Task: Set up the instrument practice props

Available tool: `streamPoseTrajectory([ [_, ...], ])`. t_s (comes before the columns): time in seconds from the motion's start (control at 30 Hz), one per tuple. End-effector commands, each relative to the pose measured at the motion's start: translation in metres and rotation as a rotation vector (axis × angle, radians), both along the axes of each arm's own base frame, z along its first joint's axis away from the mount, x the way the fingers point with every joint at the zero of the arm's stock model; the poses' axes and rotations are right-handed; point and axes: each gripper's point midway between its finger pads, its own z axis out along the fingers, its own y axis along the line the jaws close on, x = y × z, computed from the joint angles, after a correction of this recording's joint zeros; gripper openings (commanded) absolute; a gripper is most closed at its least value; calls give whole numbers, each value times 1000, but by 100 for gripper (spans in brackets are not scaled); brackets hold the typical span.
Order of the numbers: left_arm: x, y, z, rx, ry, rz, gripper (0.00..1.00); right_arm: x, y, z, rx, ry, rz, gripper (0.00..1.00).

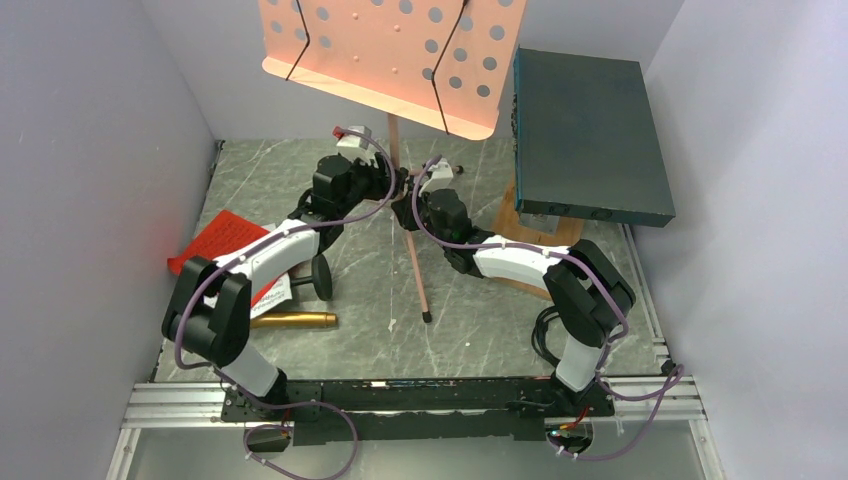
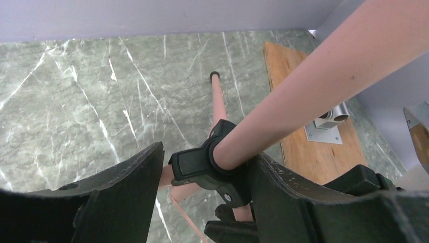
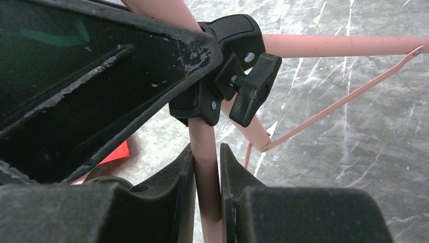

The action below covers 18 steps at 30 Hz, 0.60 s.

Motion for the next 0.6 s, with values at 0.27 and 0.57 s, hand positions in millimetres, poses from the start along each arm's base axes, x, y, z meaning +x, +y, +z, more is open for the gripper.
streamPoseTrajectory([
  [0.27,22,-7,7,75,-158,-26,61,-18,-18,-82,-84,224,-73,0],
  [0.57,17,-3,46,61,-240,-21,70,-21,-13,-87,-86,232,-59,0],
])
